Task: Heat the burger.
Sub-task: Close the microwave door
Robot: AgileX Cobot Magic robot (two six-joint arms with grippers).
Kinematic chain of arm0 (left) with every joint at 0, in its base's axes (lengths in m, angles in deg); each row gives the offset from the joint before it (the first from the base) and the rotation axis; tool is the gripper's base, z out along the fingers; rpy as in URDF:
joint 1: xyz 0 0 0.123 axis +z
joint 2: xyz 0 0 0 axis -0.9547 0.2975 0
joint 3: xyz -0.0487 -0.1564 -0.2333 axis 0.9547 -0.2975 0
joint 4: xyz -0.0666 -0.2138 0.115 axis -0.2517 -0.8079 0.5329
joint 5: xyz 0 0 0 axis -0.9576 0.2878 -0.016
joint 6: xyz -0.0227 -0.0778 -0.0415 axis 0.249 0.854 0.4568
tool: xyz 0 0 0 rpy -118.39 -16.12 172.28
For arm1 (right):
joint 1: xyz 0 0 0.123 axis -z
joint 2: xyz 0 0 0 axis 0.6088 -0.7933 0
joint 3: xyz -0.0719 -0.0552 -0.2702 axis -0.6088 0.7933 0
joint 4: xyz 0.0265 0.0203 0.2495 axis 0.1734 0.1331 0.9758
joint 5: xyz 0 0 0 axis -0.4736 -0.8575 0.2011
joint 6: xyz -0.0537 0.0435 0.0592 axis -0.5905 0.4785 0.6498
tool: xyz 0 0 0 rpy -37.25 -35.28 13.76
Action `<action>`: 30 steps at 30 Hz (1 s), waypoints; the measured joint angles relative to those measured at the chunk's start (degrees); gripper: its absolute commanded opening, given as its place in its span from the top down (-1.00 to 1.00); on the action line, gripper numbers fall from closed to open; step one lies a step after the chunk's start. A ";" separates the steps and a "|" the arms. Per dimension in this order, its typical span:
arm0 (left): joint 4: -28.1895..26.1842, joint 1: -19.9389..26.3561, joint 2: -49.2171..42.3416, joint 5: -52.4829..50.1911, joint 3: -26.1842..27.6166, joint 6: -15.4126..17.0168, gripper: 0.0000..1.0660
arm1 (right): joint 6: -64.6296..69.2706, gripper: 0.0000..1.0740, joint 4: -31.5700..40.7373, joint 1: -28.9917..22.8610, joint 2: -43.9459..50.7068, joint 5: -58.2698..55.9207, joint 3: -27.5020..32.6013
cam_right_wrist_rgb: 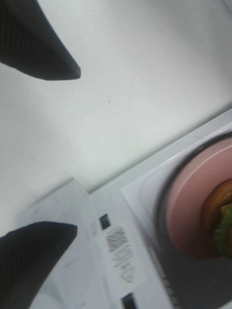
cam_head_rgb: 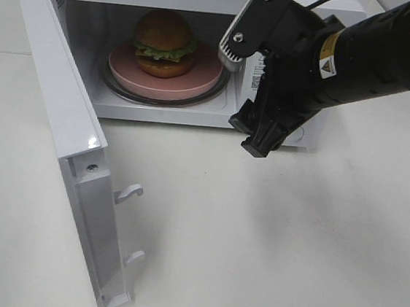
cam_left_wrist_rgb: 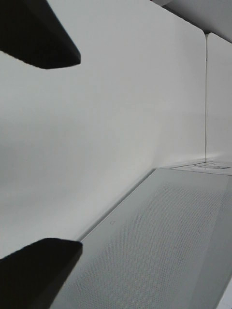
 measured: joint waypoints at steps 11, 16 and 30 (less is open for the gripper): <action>0.00 0.00 0.00 0.00 0.00 0.00 -0.64 | 18.05 -0.42 2.35 0.00 9.57 -25.04 0.06; 0.00 0.00 0.00 0.00 0.00 0.00 -0.64 | 22.23 -0.42 2.75 0.00 14.44 -34.72 0.06; 0.00 0.00 0.00 0.00 0.00 0.00 -0.64 | 22.23 -0.42 5.44 0.00 27.67 -45.61 1.95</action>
